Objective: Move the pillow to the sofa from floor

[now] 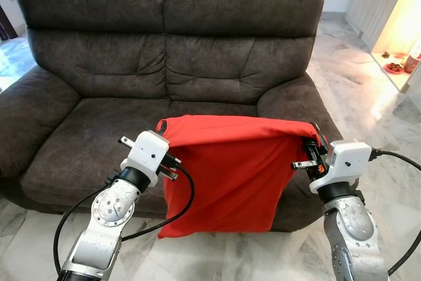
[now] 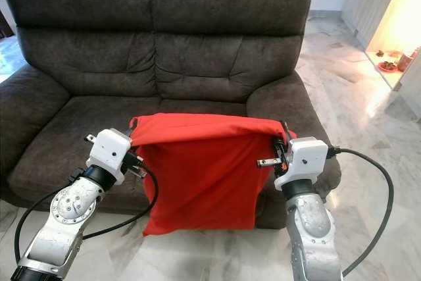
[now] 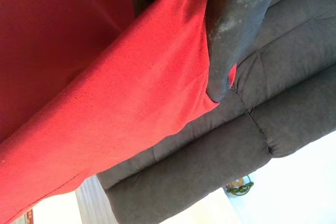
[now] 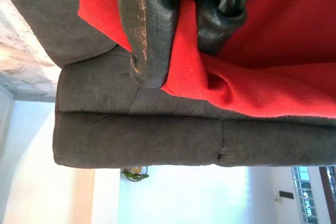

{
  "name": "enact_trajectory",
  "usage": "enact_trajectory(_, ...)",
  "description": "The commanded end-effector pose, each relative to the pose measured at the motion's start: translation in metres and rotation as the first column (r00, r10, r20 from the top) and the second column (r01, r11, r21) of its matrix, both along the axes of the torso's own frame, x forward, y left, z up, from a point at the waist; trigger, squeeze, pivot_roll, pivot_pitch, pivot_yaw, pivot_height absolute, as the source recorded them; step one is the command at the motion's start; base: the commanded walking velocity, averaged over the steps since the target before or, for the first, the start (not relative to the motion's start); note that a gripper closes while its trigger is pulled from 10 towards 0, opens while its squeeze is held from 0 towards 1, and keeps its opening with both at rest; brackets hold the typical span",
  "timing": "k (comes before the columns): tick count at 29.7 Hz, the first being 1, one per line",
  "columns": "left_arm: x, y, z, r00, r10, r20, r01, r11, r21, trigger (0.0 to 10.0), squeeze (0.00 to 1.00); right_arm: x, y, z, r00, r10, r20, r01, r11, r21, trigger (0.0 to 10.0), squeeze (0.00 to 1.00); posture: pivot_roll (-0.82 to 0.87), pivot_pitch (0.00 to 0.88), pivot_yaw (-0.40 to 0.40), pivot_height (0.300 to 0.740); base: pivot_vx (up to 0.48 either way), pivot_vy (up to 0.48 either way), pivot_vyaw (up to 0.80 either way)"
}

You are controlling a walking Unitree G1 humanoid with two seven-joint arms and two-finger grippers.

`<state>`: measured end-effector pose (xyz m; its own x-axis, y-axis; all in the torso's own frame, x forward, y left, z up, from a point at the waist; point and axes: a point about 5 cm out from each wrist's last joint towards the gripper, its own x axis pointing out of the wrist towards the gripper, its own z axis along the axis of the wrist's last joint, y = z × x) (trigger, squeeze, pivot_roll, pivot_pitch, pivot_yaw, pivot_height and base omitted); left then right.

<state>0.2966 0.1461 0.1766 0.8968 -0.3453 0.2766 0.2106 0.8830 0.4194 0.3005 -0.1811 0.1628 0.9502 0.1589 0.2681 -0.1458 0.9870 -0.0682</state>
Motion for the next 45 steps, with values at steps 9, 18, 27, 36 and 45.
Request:
enact_trajectory(9,0.001,0.006,0.023,0.994,0.026,0.103,-0.026,1.0,0.0,10.0,0.0,0.003,0.001,0.015,0.998,0.001,0.062,-0.001,1.0,0.003,10.0,0.0,-0.03,0.071,0.028,0.74,0.053,0.0,0.0)
enact_trajectory(18,0.001,0.007,0.026,0.993,0.038,0.114,-0.038,0.999,-0.004,10.0,0.0,0.003,0.001,0.017,0.998,0.007,0.068,-0.007,1.0,0.001,10.0,0.0,-0.02,0.083,0.022,0.74,0.266,0.0,0.0)
enact_trajectory(27,0.001,0.01,0.03,0.99,0.054,0.128,-0.055,0.998,0.001,10.0,0.0,0.004,0.006,0.023,0.996,0.021,0.09,-0.021,1.0,0.001,10.0,0.0,-0.01,0.09,0.02,0.74,0.282,0.0,0.0)
enact_trajectory(36,0.004,0.019,0.043,0.981,0.09,0.171,-0.092,0.996,0.003,10.0,0.0,0.005,0.011,0.04,0.988,0.045,0.151,-0.046,0.999,0.002,10.0,0.0,-0.02,0.093,0.021,0.74,0.288,0.0,0.0)
enact_trajectory(45,0.005,0.028,0.053,0.972,0.117,0.204,-0.121,0.993,0.006,10.0,0.0,0.004,0.02,0.049,0.98,0.077,0.186,-0.078,0.997,0.0,10.0,0.0,-0.01,0.094,0.02,0.74,0.302,0.0,0.0)
